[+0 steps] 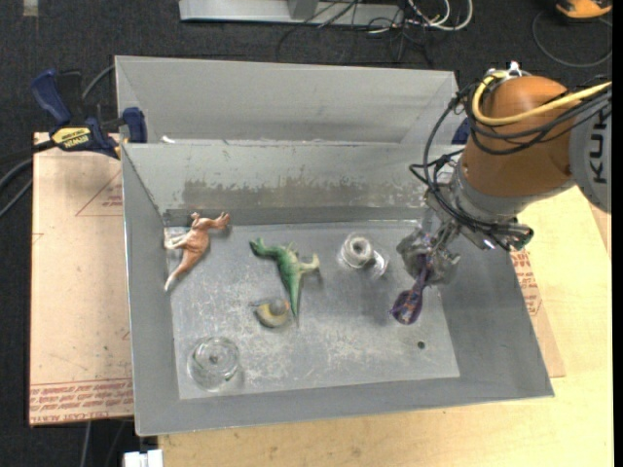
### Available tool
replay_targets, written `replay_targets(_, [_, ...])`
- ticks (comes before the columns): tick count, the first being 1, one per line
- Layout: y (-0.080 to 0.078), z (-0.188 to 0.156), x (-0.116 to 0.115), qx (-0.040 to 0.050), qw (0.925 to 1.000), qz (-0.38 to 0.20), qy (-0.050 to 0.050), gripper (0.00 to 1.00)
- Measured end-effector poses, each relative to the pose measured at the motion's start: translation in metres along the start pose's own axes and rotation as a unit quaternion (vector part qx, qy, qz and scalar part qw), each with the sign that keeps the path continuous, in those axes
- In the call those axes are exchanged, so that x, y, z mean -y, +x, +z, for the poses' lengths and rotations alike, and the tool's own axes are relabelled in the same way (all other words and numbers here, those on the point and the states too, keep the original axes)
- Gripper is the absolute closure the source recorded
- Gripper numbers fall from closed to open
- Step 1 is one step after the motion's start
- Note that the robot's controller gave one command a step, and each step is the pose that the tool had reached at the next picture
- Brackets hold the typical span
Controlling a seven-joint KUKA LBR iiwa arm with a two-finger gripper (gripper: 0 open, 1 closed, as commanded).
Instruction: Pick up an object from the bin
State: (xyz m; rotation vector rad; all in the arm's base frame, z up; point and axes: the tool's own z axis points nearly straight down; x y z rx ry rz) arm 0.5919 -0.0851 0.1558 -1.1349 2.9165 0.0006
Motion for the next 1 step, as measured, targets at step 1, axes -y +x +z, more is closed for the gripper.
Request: replay_targets(1, [0.0065,-0.0807,-0.0042,-0.0014,0.9999,0.01,-0.002,1.0])
